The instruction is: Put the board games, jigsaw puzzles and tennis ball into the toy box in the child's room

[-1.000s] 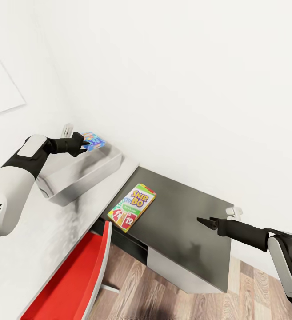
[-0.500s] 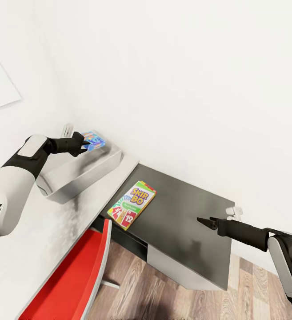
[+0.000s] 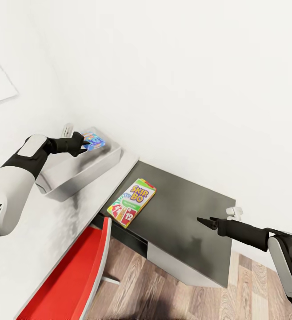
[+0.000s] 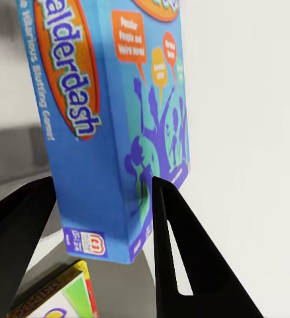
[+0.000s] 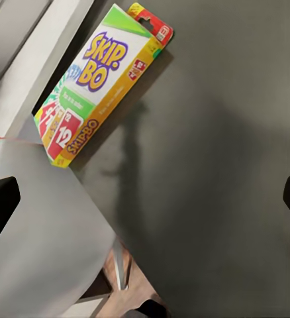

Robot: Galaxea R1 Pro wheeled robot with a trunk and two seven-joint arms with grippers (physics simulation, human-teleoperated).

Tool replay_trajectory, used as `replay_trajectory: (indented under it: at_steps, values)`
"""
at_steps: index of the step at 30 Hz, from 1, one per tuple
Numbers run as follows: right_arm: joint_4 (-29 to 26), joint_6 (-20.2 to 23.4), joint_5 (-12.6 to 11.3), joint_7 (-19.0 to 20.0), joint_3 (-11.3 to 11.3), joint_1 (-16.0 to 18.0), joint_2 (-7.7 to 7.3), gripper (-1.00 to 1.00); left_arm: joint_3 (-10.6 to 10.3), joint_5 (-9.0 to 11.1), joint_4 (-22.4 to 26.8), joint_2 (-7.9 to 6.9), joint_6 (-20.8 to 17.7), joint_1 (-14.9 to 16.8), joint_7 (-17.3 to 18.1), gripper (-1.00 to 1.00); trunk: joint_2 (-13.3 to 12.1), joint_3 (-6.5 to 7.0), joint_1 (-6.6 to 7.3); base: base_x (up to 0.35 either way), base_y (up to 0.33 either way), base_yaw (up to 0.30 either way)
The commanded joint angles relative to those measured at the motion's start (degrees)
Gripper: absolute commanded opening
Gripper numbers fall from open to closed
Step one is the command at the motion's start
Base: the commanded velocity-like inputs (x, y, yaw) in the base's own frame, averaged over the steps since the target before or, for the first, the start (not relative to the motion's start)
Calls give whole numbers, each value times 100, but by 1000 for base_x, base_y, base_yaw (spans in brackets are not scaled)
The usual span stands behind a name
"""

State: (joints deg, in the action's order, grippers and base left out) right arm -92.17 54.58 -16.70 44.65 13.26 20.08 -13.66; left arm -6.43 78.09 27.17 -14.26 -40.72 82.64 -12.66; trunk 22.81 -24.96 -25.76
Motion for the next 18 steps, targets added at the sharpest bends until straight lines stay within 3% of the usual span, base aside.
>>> replay_trajectory:
  at_steps: [1, 18]
  values:
    - [-3, 26, 9, 26, 7, 5, -1, 100, -33, 66, 8, -6, 2, 3, -44, -100, 10, -19, -3, 0, 0, 0]
    - [-3, 21, 9, 28, 8, 5, -2, 100, -33, 66, 8, -12, 1, 134, -36, -100, 10, -175, -3, 0, 0, 0]
